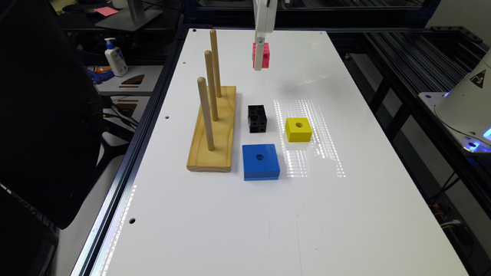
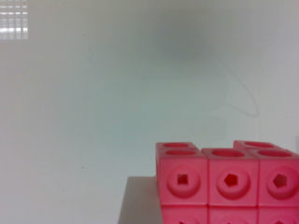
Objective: Pick up pink block.
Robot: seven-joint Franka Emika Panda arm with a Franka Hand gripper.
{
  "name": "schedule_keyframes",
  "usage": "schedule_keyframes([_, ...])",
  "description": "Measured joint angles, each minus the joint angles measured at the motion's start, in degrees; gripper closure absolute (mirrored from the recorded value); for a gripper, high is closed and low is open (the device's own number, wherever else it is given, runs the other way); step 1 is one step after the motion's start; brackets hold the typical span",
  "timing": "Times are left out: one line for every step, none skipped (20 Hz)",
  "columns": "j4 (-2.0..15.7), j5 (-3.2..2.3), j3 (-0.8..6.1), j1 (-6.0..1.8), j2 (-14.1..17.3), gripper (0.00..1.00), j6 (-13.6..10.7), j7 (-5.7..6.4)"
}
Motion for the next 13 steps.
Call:
schedule_keyframes([-0.01,0.0,0.0,0.0,-0.9,1.0,-0.9,0.02])
schedule_keyframes([-0.02,0.0,0.01,0.0,-1.7,1.0,-1.7,0.03])
schedule_keyframes([-0.03,0.0,0.01,0.0,-2.4,1.0,-2.5,0.04])
schedule_keyframes([-0.04,0.0,0.02,0.0,-2.9,1.0,-3.0,0.05])
schedule_keyframes([-0.07,0.0,0.02,0.0,-3.3,1.0,-3.4,0.05])
schedule_keyframes([-0.08,0.0,0.02,0.0,-3.4,1.0,-3.5,0.05])
schedule_keyframes([-0.09,0.0,0.02,0.0,-3.4,1.0,-3.6,0.05])
schedule_keyframes([-0.07,0.0,0.03,0.0,-3.4,1.0,-3.6,0.05])
schedule_keyframes([0.06,0.0,0.03,0.0,-3.6,1.0,-3.6,0.06])
schedule_keyframes([0.23,0.0,0.03,0.0,-4.1,1.0,-4.1,0.06])
schedule_keyframes([0.43,0.0,0.03,0.0,-4.9,1.0,-4.9,0.07])
schedule_keyframes([0.53,0.0,0.03,0.0,-5.9,1.0,-6.0,0.09])
schedule_keyframes([0.52,0.0,0.04,0.0,-7.1,1.0,-7.1,0.11])
